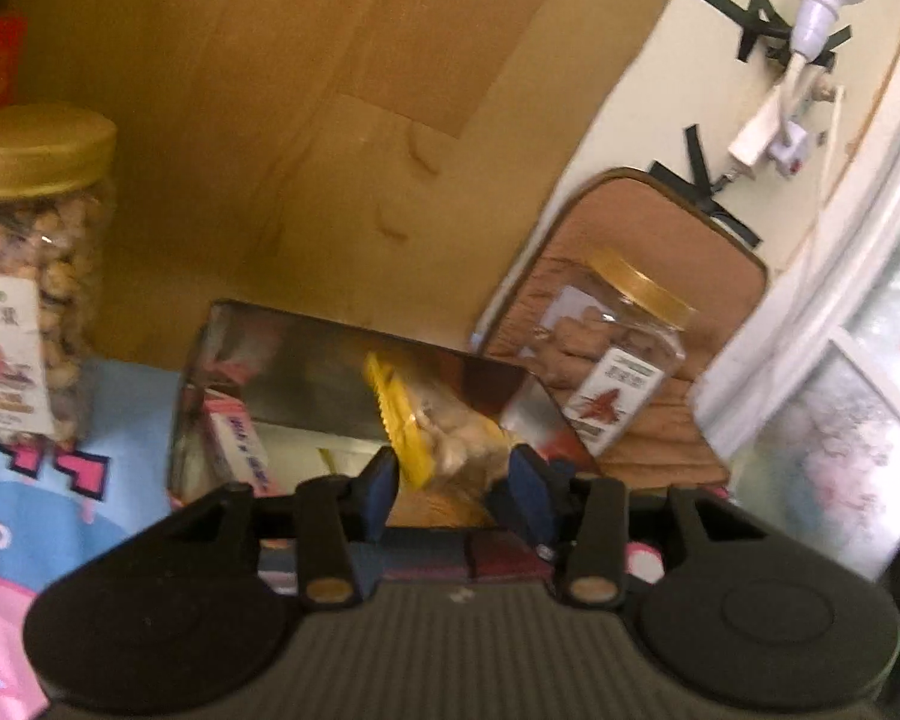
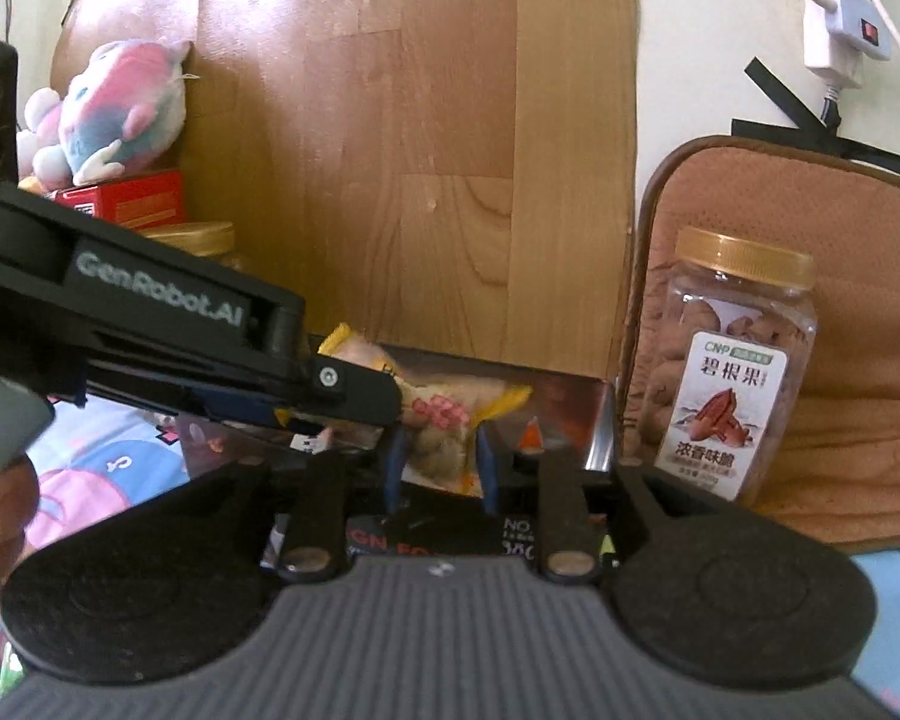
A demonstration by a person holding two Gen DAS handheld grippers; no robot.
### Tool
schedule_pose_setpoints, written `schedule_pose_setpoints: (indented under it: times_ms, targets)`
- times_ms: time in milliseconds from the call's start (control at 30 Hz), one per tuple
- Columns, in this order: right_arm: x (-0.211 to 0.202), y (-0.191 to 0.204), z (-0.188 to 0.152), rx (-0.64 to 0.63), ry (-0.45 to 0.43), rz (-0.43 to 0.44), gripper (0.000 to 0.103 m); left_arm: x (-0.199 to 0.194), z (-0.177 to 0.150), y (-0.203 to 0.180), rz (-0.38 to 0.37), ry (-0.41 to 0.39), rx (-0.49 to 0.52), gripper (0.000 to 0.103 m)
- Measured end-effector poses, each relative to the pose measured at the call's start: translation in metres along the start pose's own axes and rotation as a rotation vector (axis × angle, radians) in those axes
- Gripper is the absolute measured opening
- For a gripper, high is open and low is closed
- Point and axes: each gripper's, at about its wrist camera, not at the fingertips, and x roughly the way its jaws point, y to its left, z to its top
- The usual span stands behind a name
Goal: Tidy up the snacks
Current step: 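Carry the peanut bag into the silver tin and release, then grasp the green snack packet with the left gripper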
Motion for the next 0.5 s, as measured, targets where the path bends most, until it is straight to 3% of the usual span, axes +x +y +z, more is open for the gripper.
schedule_pose_setpoints:
  times_ms: [167,333,433,500]
  targets:
    - [-0.024,0.001,-0.003,0.027,-0.017,0.013,0.036,-0.019,-0.006,0.000,0.043,-0.020,0.013,0.048]
    - [-0.057,-0.001,-0.024,0.148,0.017,0.124,0.036,-0.056,-0.041,0.001,-0.021,-0.018,0.022,0.048]
    - [-0.055,-0.008,-0.044,0.223,0.109,0.171,0.036,-0.059,-0.068,0.005,-0.013,0.044,0.005,0.048]
    - [-0.046,-0.010,-0.053,0.265,0.167,0.155,0.040,-0.049,-0.083,0.008,0.039,0.126,-0.010,0.048]
